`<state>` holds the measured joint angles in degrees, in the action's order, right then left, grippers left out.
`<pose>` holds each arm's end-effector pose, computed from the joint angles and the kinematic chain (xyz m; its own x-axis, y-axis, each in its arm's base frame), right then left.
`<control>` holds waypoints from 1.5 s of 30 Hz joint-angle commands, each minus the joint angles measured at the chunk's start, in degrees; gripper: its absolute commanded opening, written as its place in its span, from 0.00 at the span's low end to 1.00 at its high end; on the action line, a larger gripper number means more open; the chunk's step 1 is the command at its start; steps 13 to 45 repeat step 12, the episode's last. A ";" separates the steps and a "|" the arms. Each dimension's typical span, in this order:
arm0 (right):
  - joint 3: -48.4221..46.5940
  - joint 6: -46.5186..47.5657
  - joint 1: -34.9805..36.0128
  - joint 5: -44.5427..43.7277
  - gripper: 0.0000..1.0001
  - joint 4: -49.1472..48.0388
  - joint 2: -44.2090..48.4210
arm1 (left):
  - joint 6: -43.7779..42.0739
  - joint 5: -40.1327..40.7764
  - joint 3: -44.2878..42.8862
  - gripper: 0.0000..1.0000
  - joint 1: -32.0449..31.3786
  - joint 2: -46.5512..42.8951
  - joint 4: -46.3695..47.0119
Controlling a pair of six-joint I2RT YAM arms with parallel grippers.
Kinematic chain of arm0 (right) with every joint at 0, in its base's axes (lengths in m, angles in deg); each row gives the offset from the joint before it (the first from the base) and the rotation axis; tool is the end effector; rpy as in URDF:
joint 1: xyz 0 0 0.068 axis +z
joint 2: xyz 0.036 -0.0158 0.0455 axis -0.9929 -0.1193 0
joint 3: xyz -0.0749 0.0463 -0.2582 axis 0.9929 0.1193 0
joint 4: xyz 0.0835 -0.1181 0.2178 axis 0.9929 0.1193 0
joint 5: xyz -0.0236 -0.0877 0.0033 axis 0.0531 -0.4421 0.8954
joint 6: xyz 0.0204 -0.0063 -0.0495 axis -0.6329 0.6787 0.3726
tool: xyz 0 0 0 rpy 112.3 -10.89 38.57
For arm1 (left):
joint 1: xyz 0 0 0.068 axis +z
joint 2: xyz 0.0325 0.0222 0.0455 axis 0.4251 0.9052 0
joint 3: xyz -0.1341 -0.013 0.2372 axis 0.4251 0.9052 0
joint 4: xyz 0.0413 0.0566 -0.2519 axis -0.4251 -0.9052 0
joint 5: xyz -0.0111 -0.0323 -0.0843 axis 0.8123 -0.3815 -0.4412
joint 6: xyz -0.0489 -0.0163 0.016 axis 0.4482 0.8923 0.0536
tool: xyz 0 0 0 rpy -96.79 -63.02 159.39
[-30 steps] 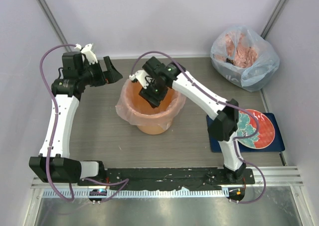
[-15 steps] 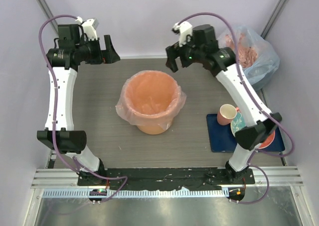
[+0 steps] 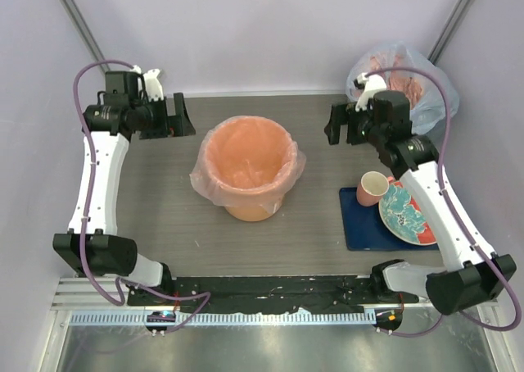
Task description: Put the trash bags into the trash bin
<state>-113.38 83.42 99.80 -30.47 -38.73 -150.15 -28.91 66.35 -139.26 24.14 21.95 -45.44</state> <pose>0.2593 0.0792 0.4177 -0.4141 -0.0675 -0.9077 -0.3056 0.9497 0.0688 0.2955 -0.0176 0.4291 -0.7285 -0.1185 -0.6747 0.1636 0.9263 -0.3393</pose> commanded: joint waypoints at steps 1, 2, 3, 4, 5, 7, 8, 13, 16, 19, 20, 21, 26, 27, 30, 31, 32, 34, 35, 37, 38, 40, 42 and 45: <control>8.82 -4.90 -0.38 -1.14 0.96 -6.42 6.85 | 2.14 1.86 6.16 1.00 0.23 -6.64 1.64; 11.09 -5.25 -0.47 -0.79 0.96 -6.60 8.60 | 2.14 1.86 8.52 1.00 0.23 -8.31 1.56; 12.07 -5.17 -0.65 -0.79 0.96 -6.86 9.57 | 2.23 2.47 9.76 1.00 0.23 -9.37 1.99; 13.04 -4.82 -0.56 -0.79 0.96 -7.21 10.54 | 2.49 2.56 12.38 1.00 0.23 -10.25 2.17; 14.44 -4.56 -0.73 -1.14 0.96 -7.48 12.46 | 2.84 2.82 13.54 1.00 0.23 -11.91 2.43; 15.51 -3.68 -0.91 -1.40 0.96 -7.65 13.97 | 3.81 3.26 16.17 1.00 0.31 -13.33 2.87; 16.21 -3.50 -1.00 -1.32 0.96 -7.48 14.76 | 3.90 3.27 16.89 1.00 0.23 -14.03 2.96; 17.18 -3.76 -1.18 0.00 0.96 -7.30 17.75 | 2.58 4.32 17.07 1.00 0.31 -15.79 2.17; 17.18 -3.76 -1.18 0.00 0.96 -7.30 17.75 | 2.58 4.32 17.07 1.00 0.31 -15.79 2.17; 17.18 -3.76 -1.18 0.00 0.96 -7.30 17.75 | 2.58 4.32 17.07 1.00 0.31 -15.79 2.17; 17.18 -3.76 -1.18 0.00 0.96 -7.30 17.75 | 2.58 4.32 17.07 1.00 0.31 -15.79 2.17; 17.18 -3.76 -1.18 0.00 0.96 -7.30 17.75 | 2.58 4.32 17.07 1.00 0.31 -15.79 2.17; 17.18 -3.76 -1.18 0.00 0.96 -7.30 17.75 | 2.58 4.32 17.07 1.00 0.31 -15.79 2.17; 17.18 -3.76 -1.18 0.00 0.96 -7.30 17.75 | 2.58 4.32 17.07 1.00 0.31 -15.79 2.17; 17.18 -3.76 -1.18 0.00 0.96 -7.30 17.75 | 2.58 4.32 17.07 1.00 0.31 -15.79 2.17; 17.18 -3.76 -1.18 0.00 0.96 -7.30 17.75 | 2.58 4.32 17.07 1.00 0.31 -15.79 2.17; 17.18 -3.76 -1.18 0.00 0.96 -7.30 17.75 | 2.58 4.32 17.07 1.00 0.31 -15.79 2.17; 17.18 -3.76 -1.18 0.00 0.96 -7.30 17.75 | 2.58 4.32 17.07 1.00 0.31 -15.79 2.17; 17.18 -3.76 -1.18 0.00 0.96 -7.30 17.75 | 2.58 4.32 17.07 1.00 0.31 -15.79 2.17; 17.18 -3.76 -1.18 0.00 0.96 -7.30 17.75 | 2.58 4.32 17.07 1.00 0.31 -15.79 2.17; 17.18 -3.76 -1.18 0.00 0.96 -7.30 17.75 | 2.58 4.32 17.07 1.00 0.31 -15.79 2.17; 17.18 -3.76 -1.18 0.00 0.96 -7.30 17.75 | 2.58 4.32 17.07 1.00 0.31 -15.79 2.17; 17.18 -3.76 -1.18 0.00 0.96 -7.30 17.75 | 2.58 4.32 17.07 1.00 0.31 -15.79 2.17; 17.18 -3.76 -1.18 0.00 0.96 -7.30 17.75 | 2.58 4.32 17.07 1.00 0.31 -15.79 2.17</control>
